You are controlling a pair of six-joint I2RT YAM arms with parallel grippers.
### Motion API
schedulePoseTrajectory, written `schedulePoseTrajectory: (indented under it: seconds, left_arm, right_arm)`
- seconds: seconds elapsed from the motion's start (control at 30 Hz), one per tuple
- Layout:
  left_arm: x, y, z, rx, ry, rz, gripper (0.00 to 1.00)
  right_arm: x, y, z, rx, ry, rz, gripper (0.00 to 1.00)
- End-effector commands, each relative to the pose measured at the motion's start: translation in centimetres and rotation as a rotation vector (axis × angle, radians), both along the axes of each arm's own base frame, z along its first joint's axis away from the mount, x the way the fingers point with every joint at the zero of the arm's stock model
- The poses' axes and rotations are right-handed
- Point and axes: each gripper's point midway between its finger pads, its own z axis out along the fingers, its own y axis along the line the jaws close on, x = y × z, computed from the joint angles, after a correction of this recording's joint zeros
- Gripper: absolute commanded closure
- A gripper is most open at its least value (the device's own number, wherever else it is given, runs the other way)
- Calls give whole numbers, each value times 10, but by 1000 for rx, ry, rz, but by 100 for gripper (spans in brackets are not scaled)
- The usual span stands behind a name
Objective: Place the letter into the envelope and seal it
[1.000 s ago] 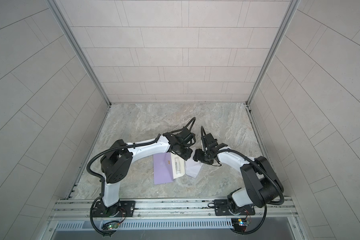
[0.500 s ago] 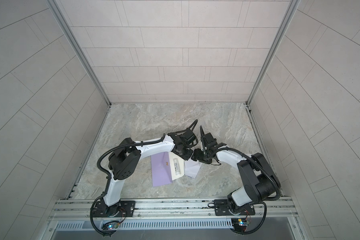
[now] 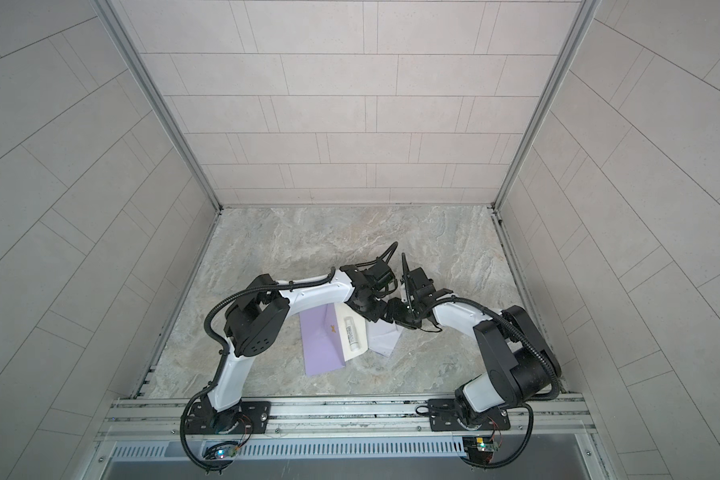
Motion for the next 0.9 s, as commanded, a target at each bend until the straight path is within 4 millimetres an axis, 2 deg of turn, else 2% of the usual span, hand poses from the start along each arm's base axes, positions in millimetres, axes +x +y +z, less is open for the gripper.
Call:
schedulePoseTrajectory:
  seconds: [0.0, 0.17, 0.5, 0.73, 0.87]
  left_arm:
    - [-2, 1, -10, 30, 23, -13, 87]
    - [-2, 0, -9, 27, 24, -15, 87]
    - [-3, -2, -9, 13, 31, -22, 87]
    - [-4, -3, -7, 2, 30, -26, 87]
    - [-5, -3, -7, 2, 29, -27, 87]
  right_arm:
    - [-3, 2, 0, 23, 4, -7, 47]
    - [-4, 3, 4, 37, -10, -14, 56]
    - [2, 6, 35, 64, -120, -19, 57]
    - [2, 4, 23, 32, -100, -26, 57]
    - [-1, -16, 9, -87, -79, -68, 57]
